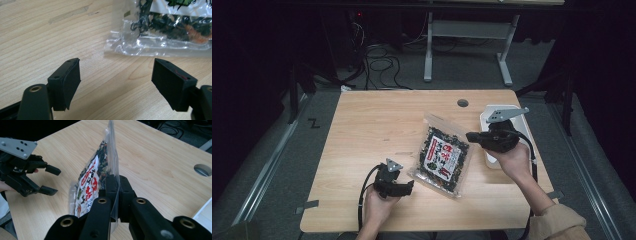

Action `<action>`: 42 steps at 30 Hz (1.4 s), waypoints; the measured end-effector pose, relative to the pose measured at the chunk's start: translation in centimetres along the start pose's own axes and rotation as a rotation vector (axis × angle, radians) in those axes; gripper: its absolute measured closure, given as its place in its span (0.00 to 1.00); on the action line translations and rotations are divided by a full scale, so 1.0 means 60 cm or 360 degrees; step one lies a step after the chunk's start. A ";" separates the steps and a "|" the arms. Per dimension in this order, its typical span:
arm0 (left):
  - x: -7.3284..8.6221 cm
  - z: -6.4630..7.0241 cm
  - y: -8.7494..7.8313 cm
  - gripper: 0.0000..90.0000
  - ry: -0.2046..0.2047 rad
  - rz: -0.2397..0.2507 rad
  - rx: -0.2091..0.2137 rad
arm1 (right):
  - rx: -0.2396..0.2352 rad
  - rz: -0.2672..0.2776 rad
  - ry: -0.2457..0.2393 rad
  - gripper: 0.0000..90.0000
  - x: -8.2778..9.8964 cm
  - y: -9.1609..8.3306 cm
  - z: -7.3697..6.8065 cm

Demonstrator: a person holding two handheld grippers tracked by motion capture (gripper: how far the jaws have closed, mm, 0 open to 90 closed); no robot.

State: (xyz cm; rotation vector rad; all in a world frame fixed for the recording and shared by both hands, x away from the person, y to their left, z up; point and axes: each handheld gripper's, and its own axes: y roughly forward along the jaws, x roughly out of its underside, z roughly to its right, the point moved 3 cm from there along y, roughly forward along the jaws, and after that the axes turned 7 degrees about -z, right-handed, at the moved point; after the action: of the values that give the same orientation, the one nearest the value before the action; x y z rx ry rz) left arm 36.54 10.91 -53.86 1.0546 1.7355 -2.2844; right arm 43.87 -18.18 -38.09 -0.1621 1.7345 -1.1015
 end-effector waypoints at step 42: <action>0.001 0.001 0.001 0.27 0.0005 -0.0006 -0.0023 | 0.0288 0.0168 -0.0039 1.00 -0.109 -0.114 0.024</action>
State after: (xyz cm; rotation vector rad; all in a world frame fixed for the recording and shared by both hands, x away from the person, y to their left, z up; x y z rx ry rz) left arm 36.48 10.87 -53.95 1.0541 1.7538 -2.2702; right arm 45.51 -19.22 -28.72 0.0277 1.5942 -1.1668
